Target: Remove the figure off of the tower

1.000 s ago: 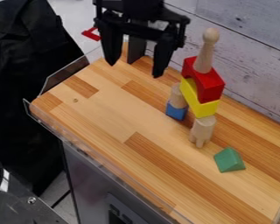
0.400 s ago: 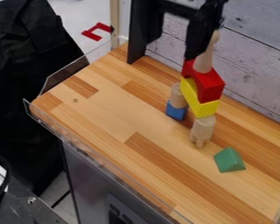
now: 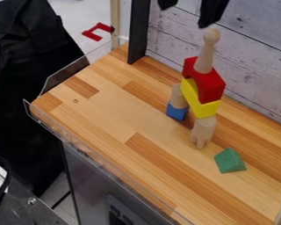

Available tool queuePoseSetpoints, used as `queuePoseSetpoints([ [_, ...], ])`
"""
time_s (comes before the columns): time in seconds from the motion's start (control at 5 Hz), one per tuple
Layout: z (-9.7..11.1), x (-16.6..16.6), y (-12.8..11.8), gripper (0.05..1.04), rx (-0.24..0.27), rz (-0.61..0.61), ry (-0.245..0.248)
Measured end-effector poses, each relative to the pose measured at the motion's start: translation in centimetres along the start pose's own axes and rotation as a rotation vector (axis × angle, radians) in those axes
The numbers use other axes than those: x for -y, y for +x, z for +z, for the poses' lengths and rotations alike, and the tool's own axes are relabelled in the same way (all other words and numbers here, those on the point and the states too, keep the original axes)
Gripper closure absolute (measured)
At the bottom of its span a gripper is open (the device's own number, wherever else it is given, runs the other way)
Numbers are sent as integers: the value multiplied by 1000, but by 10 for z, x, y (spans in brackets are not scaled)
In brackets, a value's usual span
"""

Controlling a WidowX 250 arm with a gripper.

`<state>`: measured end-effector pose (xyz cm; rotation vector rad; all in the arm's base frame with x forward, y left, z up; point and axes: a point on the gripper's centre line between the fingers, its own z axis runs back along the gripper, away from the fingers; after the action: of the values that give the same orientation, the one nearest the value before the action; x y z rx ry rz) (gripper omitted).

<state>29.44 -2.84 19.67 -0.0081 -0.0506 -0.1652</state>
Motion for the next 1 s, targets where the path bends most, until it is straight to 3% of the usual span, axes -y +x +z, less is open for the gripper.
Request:
queuePoseSetpoints([
  [0.2, -9, -4, 17, 83, -75, -45, 8],
  [0.4, -15, -3, 17, 83, -137, -58, -5],
  [1.0, -23, 9, 5, 83, -202, -58, -84],
])
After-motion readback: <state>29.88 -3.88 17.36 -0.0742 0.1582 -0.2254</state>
